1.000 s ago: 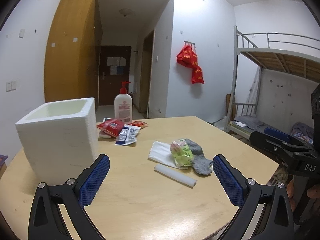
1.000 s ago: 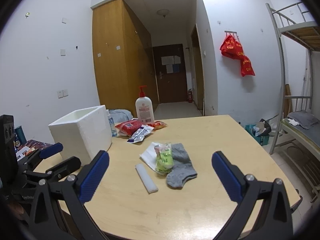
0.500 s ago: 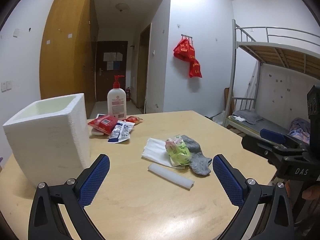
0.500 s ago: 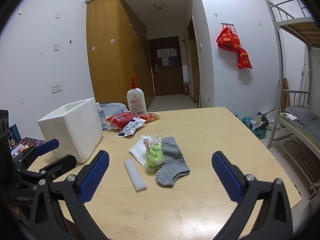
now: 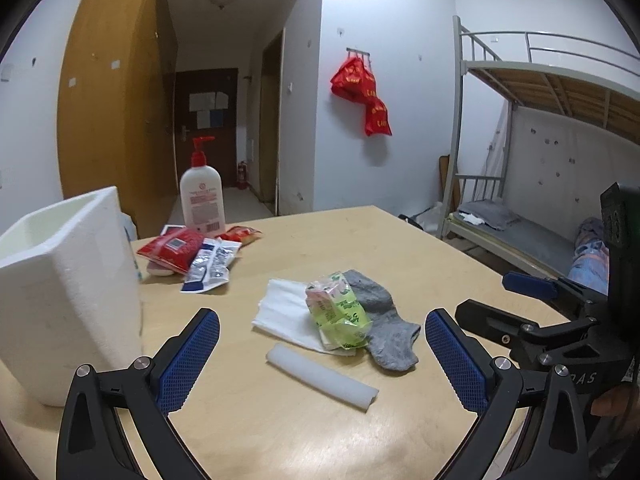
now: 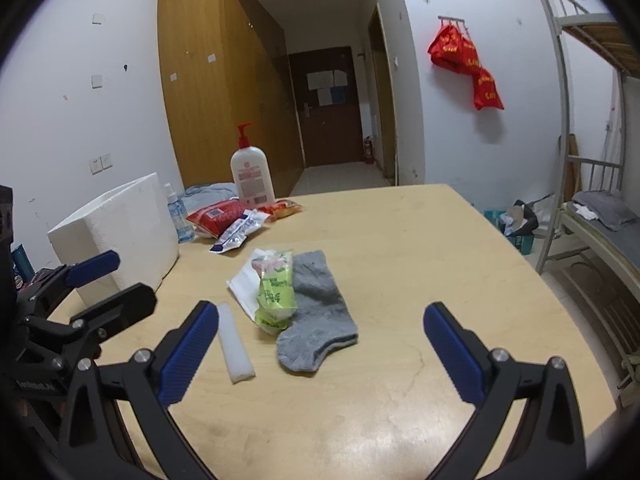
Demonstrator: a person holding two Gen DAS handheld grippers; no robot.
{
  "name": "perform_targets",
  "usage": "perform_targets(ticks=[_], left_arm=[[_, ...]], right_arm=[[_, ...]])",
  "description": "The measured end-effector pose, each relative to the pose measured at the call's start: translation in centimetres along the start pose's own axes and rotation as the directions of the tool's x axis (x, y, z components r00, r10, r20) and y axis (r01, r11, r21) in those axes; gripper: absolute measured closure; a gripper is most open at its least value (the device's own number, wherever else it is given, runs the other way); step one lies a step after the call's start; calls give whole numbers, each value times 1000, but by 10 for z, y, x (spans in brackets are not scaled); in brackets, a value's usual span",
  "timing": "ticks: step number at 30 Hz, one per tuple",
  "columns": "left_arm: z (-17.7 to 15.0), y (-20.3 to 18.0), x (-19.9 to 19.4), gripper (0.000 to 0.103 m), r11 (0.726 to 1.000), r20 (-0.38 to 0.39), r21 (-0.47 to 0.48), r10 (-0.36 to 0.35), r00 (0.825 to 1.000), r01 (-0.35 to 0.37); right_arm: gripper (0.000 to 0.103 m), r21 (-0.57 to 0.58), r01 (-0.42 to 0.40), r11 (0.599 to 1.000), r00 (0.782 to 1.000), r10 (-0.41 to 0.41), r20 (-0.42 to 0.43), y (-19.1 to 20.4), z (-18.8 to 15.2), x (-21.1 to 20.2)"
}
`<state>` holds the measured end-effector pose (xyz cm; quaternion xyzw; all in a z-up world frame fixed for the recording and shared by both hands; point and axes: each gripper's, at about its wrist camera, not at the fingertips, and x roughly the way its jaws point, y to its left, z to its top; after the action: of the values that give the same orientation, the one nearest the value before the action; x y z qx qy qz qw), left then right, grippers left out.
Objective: Organize soft objects
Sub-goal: 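Lower the left tool onto the green tissue pack and close it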
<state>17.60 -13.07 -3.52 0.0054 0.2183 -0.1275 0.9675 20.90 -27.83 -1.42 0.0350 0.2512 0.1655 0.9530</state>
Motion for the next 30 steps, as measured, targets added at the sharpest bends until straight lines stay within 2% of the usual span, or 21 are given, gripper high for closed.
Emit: perform_targets(ticks=[13,21,30], left_arm=[[10,2,43,0,999,-95,-22,-33,995,31],[10,4,75,2,996,-183,-75,-64,981,51],[11,2,104,15,992,-276,-101,-101,956,75]], right_arm=[[0,-6,-1,1000,998,0,-70,-24,1,25],[0,23,-4,1000,993,6,-115,-39,-4,35],[0,16,-19,1000,989,21,-145,-44,-3,49]])
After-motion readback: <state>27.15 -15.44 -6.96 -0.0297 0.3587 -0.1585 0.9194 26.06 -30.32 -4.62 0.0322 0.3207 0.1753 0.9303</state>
